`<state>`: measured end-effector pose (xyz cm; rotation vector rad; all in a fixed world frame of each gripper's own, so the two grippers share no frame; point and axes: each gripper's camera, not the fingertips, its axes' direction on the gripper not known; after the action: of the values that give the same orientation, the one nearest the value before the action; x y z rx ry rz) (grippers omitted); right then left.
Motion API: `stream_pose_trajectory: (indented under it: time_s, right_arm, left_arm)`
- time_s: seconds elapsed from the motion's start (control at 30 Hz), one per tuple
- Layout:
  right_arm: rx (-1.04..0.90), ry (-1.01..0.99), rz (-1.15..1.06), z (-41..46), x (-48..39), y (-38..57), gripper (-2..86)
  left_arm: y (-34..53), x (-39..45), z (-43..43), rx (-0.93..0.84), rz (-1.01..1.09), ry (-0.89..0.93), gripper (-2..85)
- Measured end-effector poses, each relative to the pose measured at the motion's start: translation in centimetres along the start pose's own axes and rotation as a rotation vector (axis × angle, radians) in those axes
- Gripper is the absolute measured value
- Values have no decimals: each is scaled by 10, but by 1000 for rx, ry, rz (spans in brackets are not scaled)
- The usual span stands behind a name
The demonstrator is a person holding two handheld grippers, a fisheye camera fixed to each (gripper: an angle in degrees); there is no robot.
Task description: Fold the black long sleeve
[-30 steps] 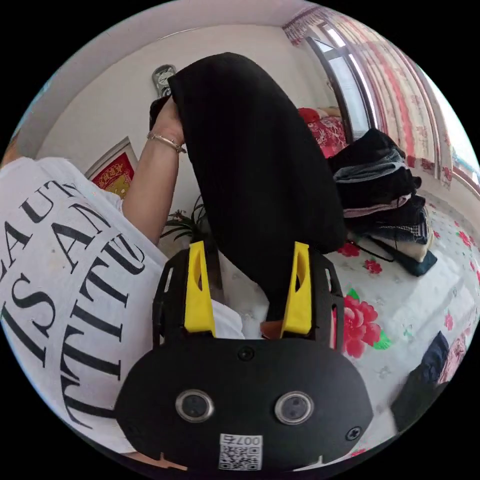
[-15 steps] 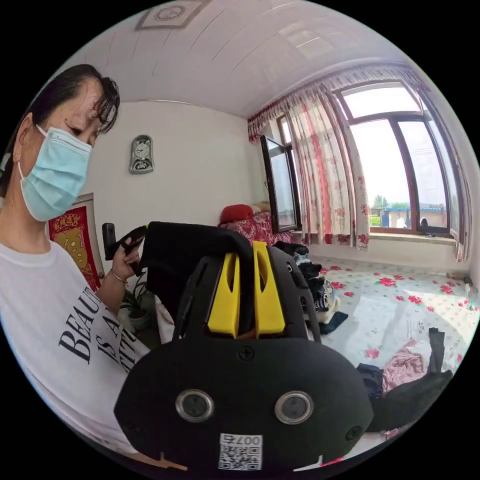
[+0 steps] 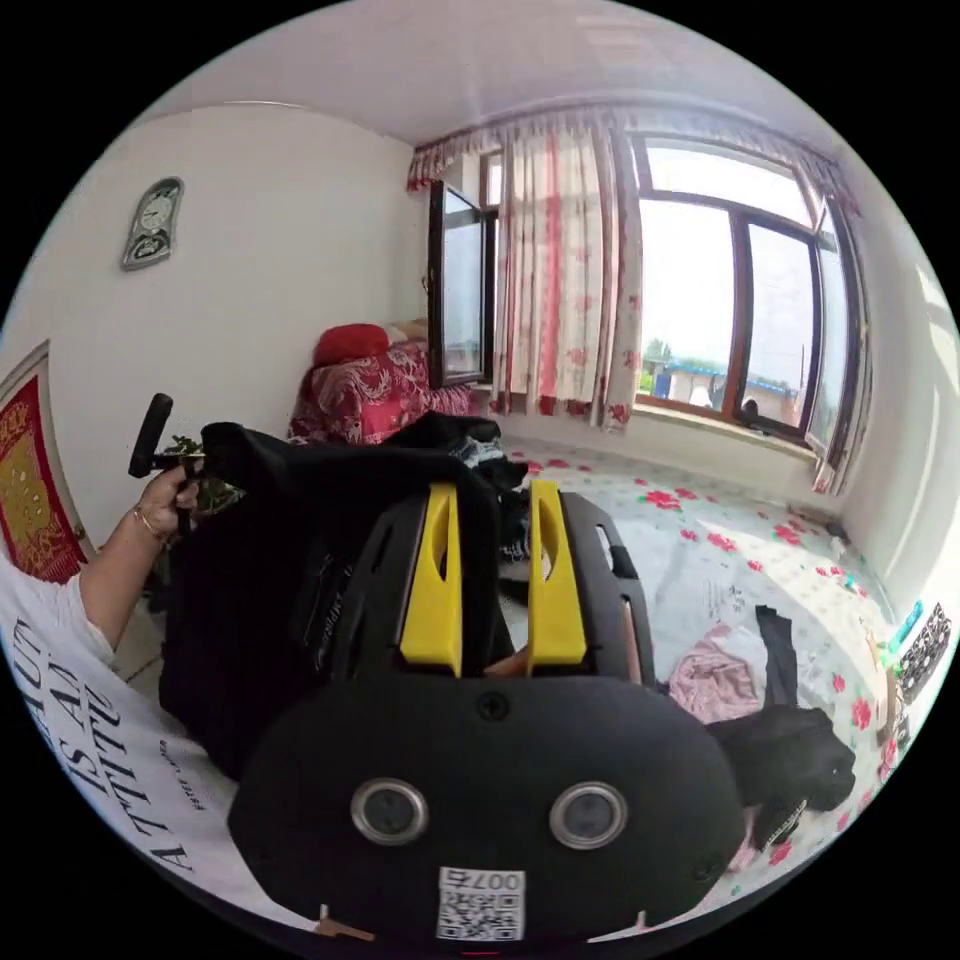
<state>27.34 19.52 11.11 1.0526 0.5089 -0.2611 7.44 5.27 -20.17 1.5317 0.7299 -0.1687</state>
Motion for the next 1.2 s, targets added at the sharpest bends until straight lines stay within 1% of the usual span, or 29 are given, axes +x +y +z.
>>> stream_pose_trajectory:
  time_s: [0.07,0.1,0.17,0.23,0.27,0.3,0.33,0.43,0.5,0.53,0.57,0.6,0.63,0.67,0.7,0.73,0.77,0.8,0.83,0.87,0.9,0.93,1.0,1.03,1.07,1.1,1.13,1.17,1.2]
  right_arm:
    - [-279,-49,175,79,50,61,89]
    - [-319,-60,206,91,59,81,91]
    - [-457,-27,313,119,83,164,96]
    - [-583,7,373,131,92,225,101]
    - [-666,32,400,136,95,259,104]
    - [-703,48,407,137,96,275,106]
    - [-769,83,407,141,96,300,110]
    - [-918,182,361,156,100,339,116]
    - [-1001,214,325,174,109,353,115]
    - [-1031,203,317,184,116,356,110]
    - [-978,181,334,187,128,352,105]
    - [-983,182,361,191,135,351,102]
    - [-996,163,390,196,148,348,92]
    - [-1011,179,414,201,161,344,80]
    - [-1026,184,424,204,168,342,69]
    - [-1062,204,434,208,183,338,46]
    - [-1083,170,435,210,195,331,33]
    - [-1078,139,443,210,202,326,27]
    - [-1029,85,453,202,215,310,21]
    - [-943,82,454,186,230,287,17]
    - [-900,91,455,176,239,274,16]
    - [-819,127,460,153,260,248,15]
    - [-719,257,489,115,298,213,17]
    - [-660,354,532,90,326,196,20]
    - [-607,472,578,68,352,185,29]
    - [-579,538,602,58,363,182,33]
    - [-536,660,666,42,382,180,41]
    - [-520,714,723,34,394,180,48]
    - [-510,705,738,32,396,180,52]
  left_arm:
    - [33,-41,42,-46,-127,85,66]
    - [63,-61,60,-44,-188,136,67]
    - [115,-80,85,-57,-260,167,71]
    - [165,-86,113,-143,-286,180,78]
    - [194,-84,130,-237,-280,169,84]
    - [218,-76,143,-306,-266,170,89]
    - [228,-70,149,-332,-254,185,92]
    - [250,-29,178,-440,-137,272,106]
    - [246,13,213,-552,47,296,115]
    - [244,24,224,-583,98,292,113]
    - [241,43,247,-657,202,260,108]
    - [239,58,268,-734,302,195,96]
    - [234,64,269,-722,355,145,90]
    - [229,75,274,-748,498,85,69]
    - [222,81,277,-780,590,85,48]
    - [218,81,276,-793,618,99,37]
    - [207,74,272,-805,627,137,21]
    - [188,57,260,-786,577,206,11]
    - [175,44,251,-767,522,257,9]
    - [147,12,230,-716,400,379,4]
    - [118,-26,203,-631,282,446,1]
    - [103,-48,187,-577,232,444,0]
    - [40,-153,121,-378,40,338,-1]
    - [25,-182,104,-328,-14,271,-1]
    - [-1,-241,67,-222,-145,97,-1]
    - [-17,-298,27,-83,-319,-62,-1]
    - [-20,-323,7,-4,-412,-113,-2]
    - [-20,-361,-25,137,-545,-172,-5]
    - [-17,-383,-46,222,-619,-227,-4]
